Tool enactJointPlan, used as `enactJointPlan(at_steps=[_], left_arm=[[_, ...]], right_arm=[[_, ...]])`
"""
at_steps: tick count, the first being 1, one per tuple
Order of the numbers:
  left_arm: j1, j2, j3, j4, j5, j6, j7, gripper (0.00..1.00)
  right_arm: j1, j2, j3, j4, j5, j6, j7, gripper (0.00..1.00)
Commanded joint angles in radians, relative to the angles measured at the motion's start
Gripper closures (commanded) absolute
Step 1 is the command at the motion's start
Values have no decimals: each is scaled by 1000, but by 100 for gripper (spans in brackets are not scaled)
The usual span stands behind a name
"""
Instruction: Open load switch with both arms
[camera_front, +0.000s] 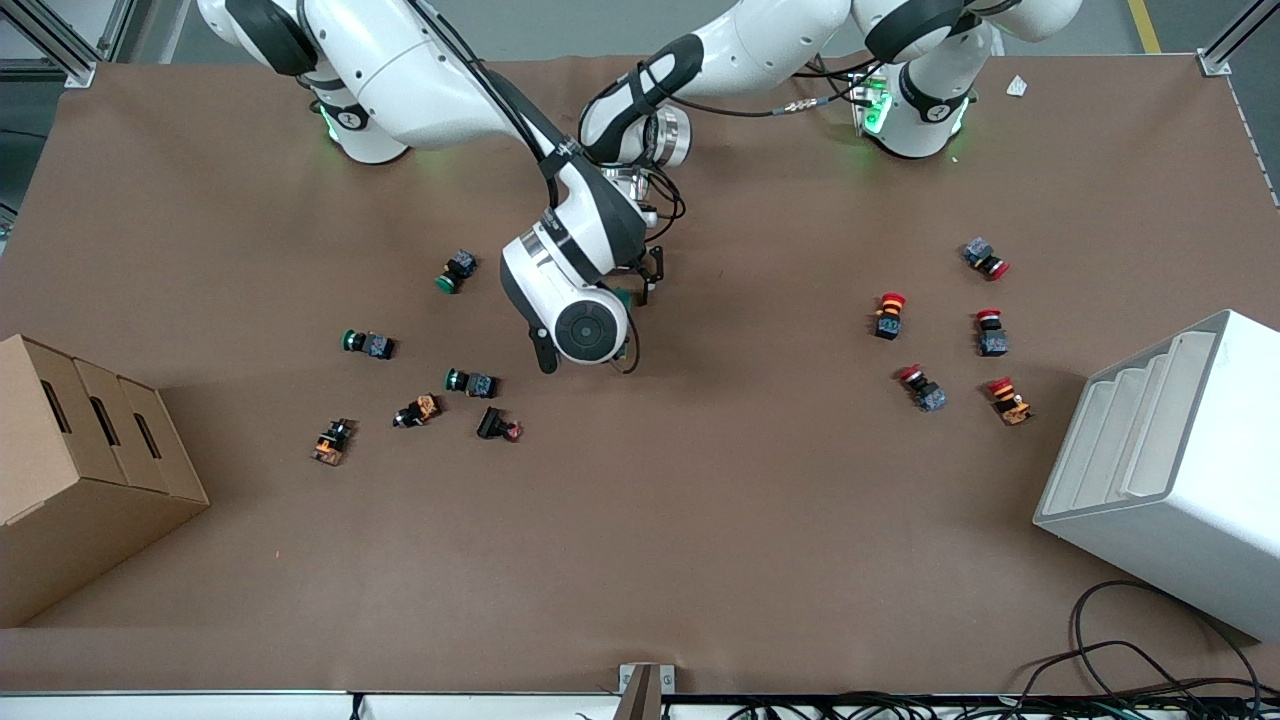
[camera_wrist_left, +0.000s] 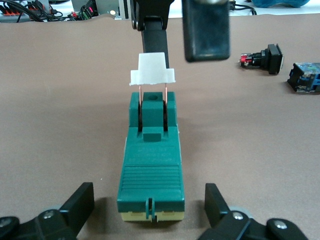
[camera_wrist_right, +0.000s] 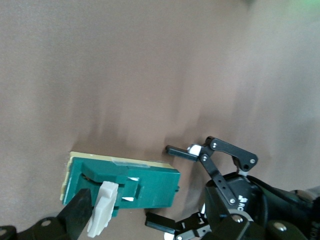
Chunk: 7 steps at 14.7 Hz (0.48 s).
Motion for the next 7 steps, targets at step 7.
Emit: enactJointPlan(at_steps=[7], left_arm=[[-10, 51, 6, 8, 2, 32, -13, 2]], right_arm=[[-12, -23, 23, -6, 53, -86, -45, 0]])
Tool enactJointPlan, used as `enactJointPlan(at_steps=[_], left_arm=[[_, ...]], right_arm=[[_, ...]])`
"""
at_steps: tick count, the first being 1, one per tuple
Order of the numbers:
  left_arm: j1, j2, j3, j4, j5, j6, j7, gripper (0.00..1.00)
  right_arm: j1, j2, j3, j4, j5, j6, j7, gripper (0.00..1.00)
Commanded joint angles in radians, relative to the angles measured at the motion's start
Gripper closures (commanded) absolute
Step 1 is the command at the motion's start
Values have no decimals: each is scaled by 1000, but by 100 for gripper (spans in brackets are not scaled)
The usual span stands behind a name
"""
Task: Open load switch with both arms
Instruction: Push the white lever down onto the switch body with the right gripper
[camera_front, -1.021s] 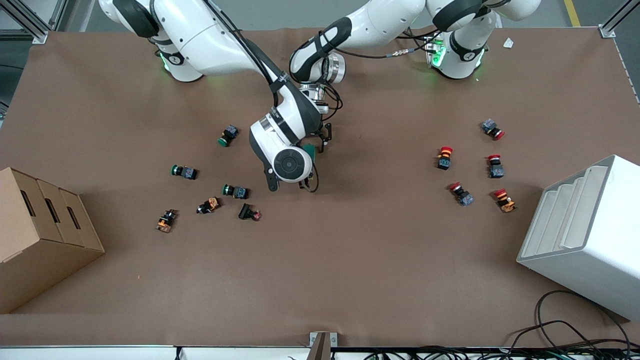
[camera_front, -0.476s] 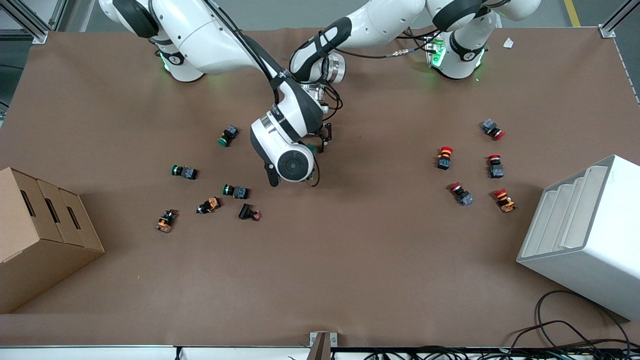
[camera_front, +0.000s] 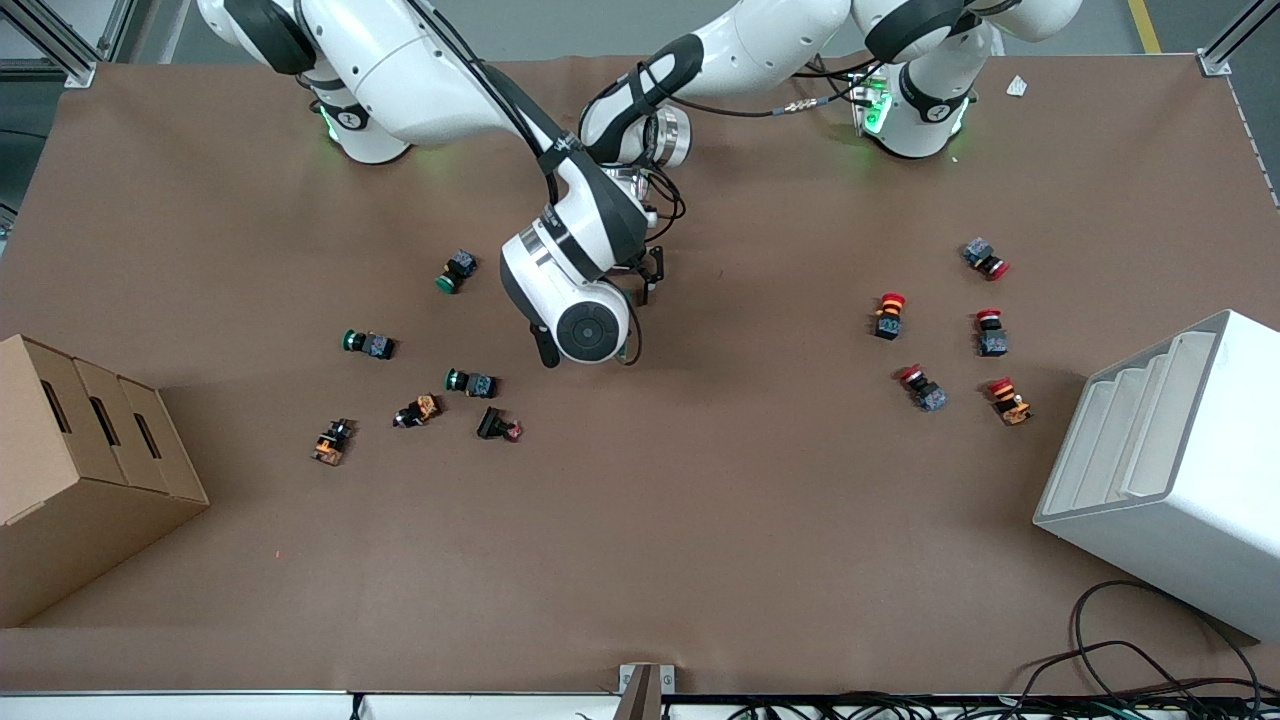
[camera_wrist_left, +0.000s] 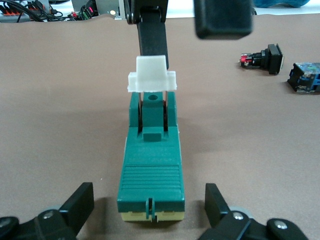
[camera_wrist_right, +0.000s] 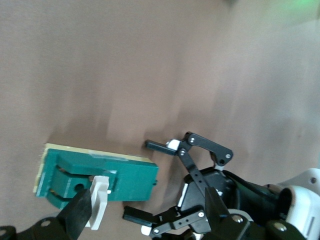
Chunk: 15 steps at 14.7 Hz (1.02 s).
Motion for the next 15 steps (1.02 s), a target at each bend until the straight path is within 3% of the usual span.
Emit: enactJointPlan(at_steps=[1, 15], left_arm=[[-10, 51, 5, 8, 2, 32, -13, 2], [-8, 49, 4, 8, 2, 32, -14, 3]], right_arm=[[-7, -18, 17, -18, 20, -24, -22, 0], [39, 12, 15, -69, 7, 0, -33, 0]])
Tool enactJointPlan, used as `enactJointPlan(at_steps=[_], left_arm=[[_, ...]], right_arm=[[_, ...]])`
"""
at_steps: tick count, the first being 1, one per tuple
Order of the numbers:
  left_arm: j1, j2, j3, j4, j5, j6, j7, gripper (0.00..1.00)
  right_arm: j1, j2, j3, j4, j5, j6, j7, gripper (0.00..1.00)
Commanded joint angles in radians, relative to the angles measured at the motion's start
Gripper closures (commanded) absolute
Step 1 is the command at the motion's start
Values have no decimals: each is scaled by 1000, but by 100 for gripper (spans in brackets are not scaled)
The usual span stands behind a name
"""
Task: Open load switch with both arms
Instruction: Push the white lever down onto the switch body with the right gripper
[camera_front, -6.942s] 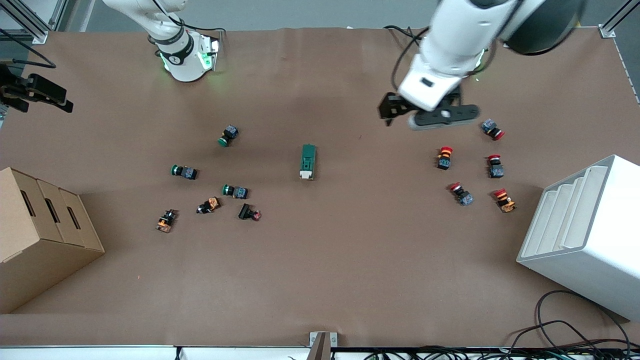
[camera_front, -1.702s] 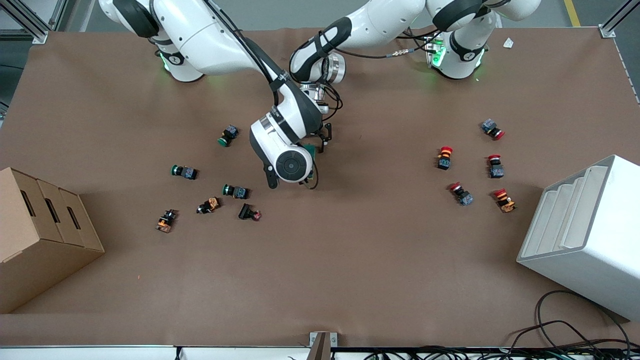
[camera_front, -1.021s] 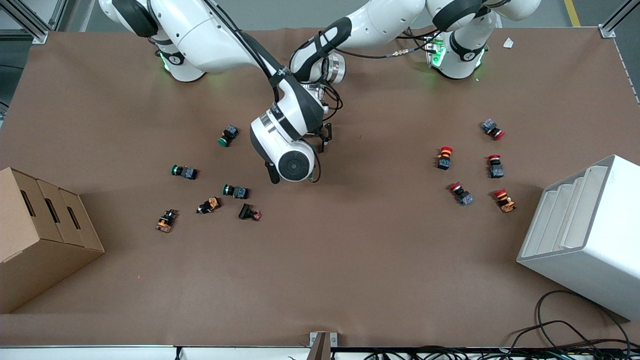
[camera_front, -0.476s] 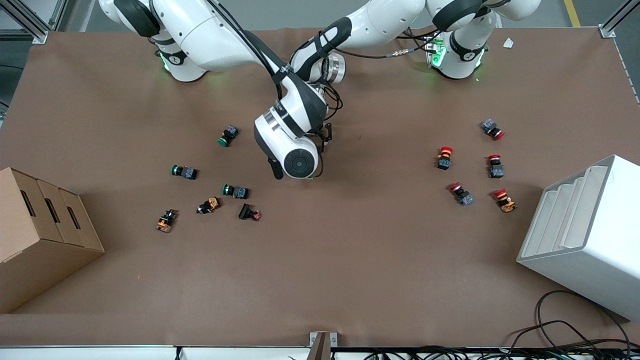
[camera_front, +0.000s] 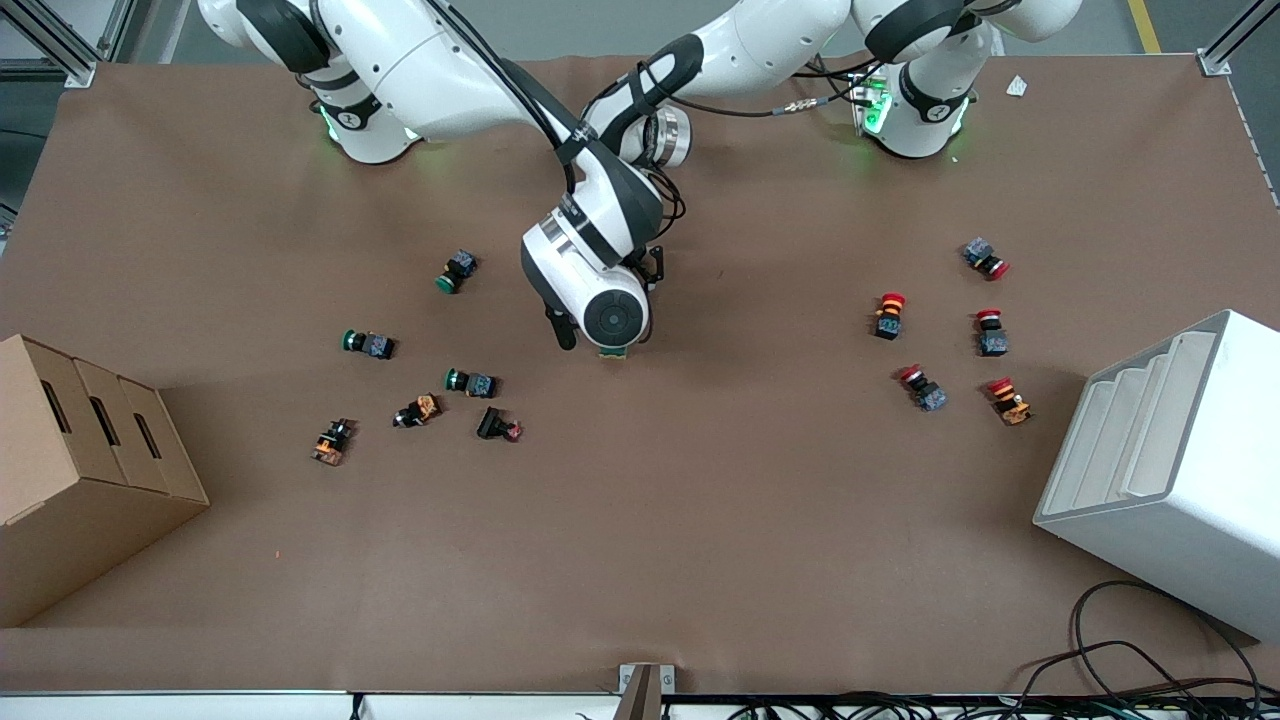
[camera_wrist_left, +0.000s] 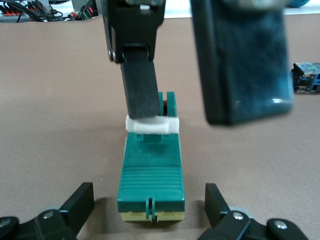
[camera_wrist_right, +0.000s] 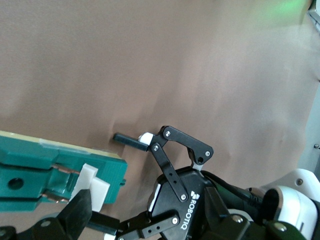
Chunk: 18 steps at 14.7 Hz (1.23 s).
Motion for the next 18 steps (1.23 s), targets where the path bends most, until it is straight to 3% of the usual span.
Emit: enactJointPlan(at_steps=[1, 6, 10, 15, 18], left_arm=[[-8, 49, 4, 8, 2, 32, -14, 3], [-8, 48, 4, 8, 2, 32, -13, 3], [-8, 42, 4, 8, -4, 32, -1, 3], [-1, 25, 1, 8, -15, 32, 10, 3], [6, -13, -6, 24, -117, 33, 76, 3]], right_arm=[[3, 1, -2, -44, 3, 38, -17, 0], [-16, -6, -5, -46, 1, 53, -54, 0], [-109, -69, -25, -6, -20, -100, -268, 0], [-245, -192, -24, -17, -244, -105, -690, 0], [-339, -239, -24, -15, -350, -97, -967, 0]])
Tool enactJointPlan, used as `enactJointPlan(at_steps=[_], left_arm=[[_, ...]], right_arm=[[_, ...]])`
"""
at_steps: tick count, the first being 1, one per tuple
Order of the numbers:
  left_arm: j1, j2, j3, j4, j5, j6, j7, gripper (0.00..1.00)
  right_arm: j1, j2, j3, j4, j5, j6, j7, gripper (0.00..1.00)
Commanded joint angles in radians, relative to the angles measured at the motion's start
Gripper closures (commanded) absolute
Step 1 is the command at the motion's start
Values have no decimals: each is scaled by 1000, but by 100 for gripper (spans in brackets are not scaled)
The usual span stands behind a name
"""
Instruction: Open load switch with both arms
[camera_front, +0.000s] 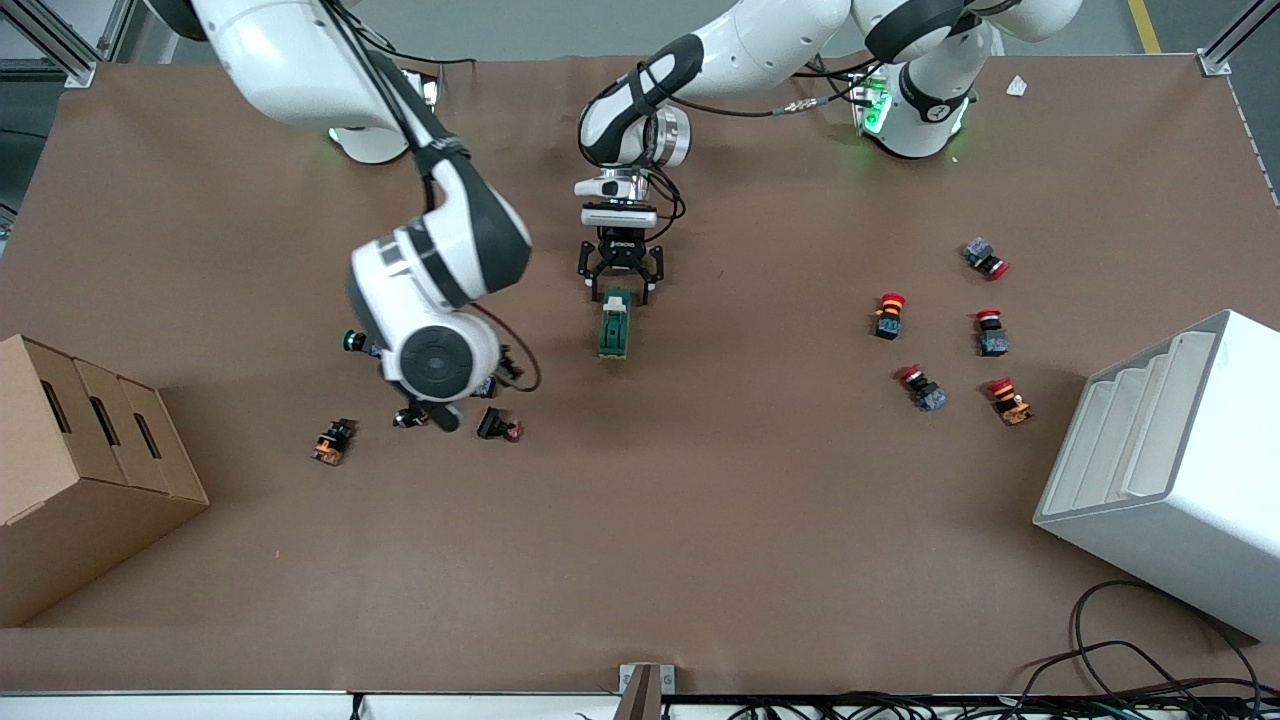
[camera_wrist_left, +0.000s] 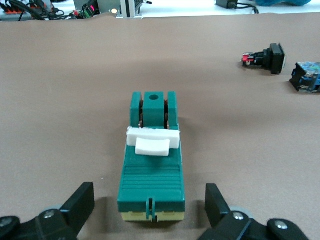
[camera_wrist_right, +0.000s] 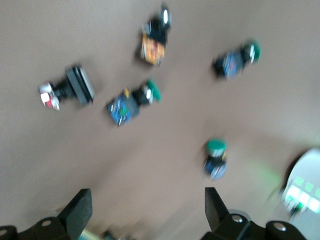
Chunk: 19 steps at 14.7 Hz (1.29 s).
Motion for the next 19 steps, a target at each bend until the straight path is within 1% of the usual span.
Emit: enactJointPlan(at_steps=[1, 4, 5, 8, 11, 13, 17, 18, 19], left_arm=[[5, -29, -6, 27, -135, 28, 100, 3], [13, -75, -20, 100, -318, 28, 245, 3], [13, -95, -20, 134, -399, 28, 311, 3], [40, -168, -20, 218, -650, 28, 565, 3], [115, -268, -18, 264, -867, 28, 829, 2], [174, -336, -18, 277, -986, 26, 957, 1], [322, -475, -18, 284, -1224, 22, 1233, 1], [368, -510, -20, 289, -1286, 7, 1300, 0], [414, -541, -20, 304, -1351, -21, 1357, 0]], right_arm=[[-97, -69, 18, -39, -56, 14, -260, 0], [-242, -129, 19, -44, -56, 3, -585, 0], [-281, -146, 19, -50, -56, 3, -680, 0], [-362, -197, 18, -61, -56, 6, -853, 0], [-431, -256, 18, -85, -57, 8, -958, 0], [-477, -295, 18, -107, -57, 13, -1031, 0], [-498, -316, 18, -96, -60, 6, -1060, 0], [-499, -313, 19, -84, -60, 6, -1060, 0], [-494, -309, 21, -44, -67, -4, -1059, 0]])
